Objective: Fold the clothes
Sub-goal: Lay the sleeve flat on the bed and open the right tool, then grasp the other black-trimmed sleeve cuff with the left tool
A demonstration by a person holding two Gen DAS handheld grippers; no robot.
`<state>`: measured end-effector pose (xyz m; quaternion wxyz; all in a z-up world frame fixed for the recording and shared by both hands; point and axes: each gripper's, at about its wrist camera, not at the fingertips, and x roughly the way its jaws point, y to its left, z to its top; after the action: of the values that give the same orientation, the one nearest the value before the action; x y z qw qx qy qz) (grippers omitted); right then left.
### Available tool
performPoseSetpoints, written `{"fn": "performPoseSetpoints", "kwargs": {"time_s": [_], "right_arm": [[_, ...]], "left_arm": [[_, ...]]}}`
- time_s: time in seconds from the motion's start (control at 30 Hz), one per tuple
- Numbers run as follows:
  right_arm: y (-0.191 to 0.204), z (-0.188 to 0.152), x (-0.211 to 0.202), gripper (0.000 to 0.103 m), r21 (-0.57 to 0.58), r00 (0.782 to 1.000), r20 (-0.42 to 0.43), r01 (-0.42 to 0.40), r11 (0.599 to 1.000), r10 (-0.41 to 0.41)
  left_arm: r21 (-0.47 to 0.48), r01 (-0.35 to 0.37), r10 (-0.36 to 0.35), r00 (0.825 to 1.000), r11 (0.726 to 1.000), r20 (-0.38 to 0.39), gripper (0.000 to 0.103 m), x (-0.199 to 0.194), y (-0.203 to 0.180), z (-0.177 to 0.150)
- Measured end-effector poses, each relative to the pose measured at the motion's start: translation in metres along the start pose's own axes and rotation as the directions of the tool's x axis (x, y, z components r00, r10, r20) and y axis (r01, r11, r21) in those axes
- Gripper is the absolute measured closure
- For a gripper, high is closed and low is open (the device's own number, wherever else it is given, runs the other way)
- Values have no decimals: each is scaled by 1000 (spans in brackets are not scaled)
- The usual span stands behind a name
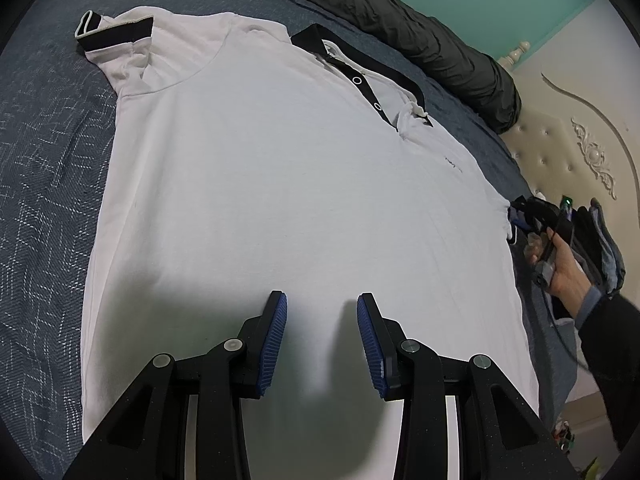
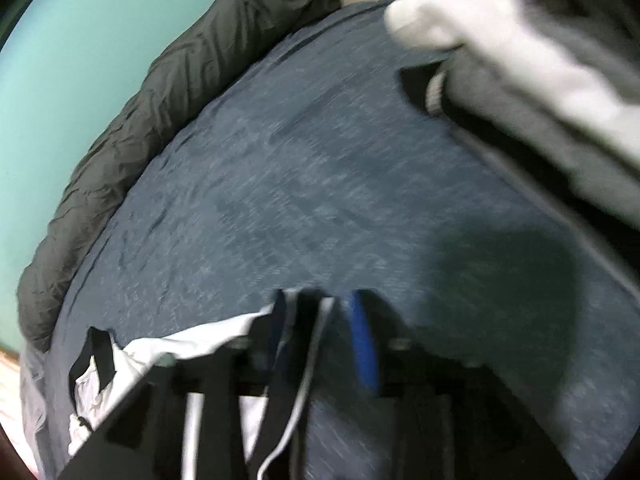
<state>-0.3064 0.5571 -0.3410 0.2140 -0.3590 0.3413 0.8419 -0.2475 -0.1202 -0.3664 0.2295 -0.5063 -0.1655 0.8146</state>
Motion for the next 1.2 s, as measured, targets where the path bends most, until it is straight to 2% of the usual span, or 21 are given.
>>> {"fn": "performPoseSetpoints", "kwargs": {"time_s": [0.1,0.23,0.37,0.43,0.47,0.5,0.57,0.63,0.73,0.93,1.03,1.13,1.2], "right_arm": [[-5,-8,-21,53,-44,999,30,15,999,-13],[-12,-35,-56,53,-28,997,40,-59,998,60],[-6,-80,-89,52,-45,988,29,-152,987,154],[-1,-103,-103,52,-50,977,14,-210,977,211],[1,-114,-111,52,-52,971,6,-239,969,240],[4,-125,-118,52,-55,963,-2,-269,962,269],[15,-138,-124,52,-90,953,-28,-304,948,302],[25,-151,-130,52,-130,943,-54,-334,934,329],[31,-157,-129,52,-153,935,-74,-355,922,348],[44,-169,-127,52,-196,917,-115,-399,896,383],[41,-171,-123,52,-179,908,-133,-417,891,398],[38,-170,-119,52,-164,905,-131,-422,891,405],[35,-169,-116,51,-144,904,-132,-423,895,406]], "left_arm": [[-7,5,-5,1000,1000,1,63,-1,1,1],[-27,10,-10,1000,1000,12,63,-6,7,5],[-75,1,3,999,997,50,63,-21,24,13],[-132,-8,19,996,991,85,60,-34,39,20],[-167,-11,27,995,986,97,53,-40,48,25],[-200,-15,37,993,980,108,50,-45,56,31],[-224,-44,73,990,974,122,49,-53,66,47],[-225,-103,133,984,969,120,48,-58,73,72],[-230,-171,202,972,958,118,45,-61,78,102],[-247,-261,286,955,933,73,43,-43,85,135],[-253,-305,327,944,918,51,43,-34,89,151],[-253,-312,335,941,916,53,44,-29,91,153],[-258,-307,331,942,916,56,55,-26,93,153]]}}
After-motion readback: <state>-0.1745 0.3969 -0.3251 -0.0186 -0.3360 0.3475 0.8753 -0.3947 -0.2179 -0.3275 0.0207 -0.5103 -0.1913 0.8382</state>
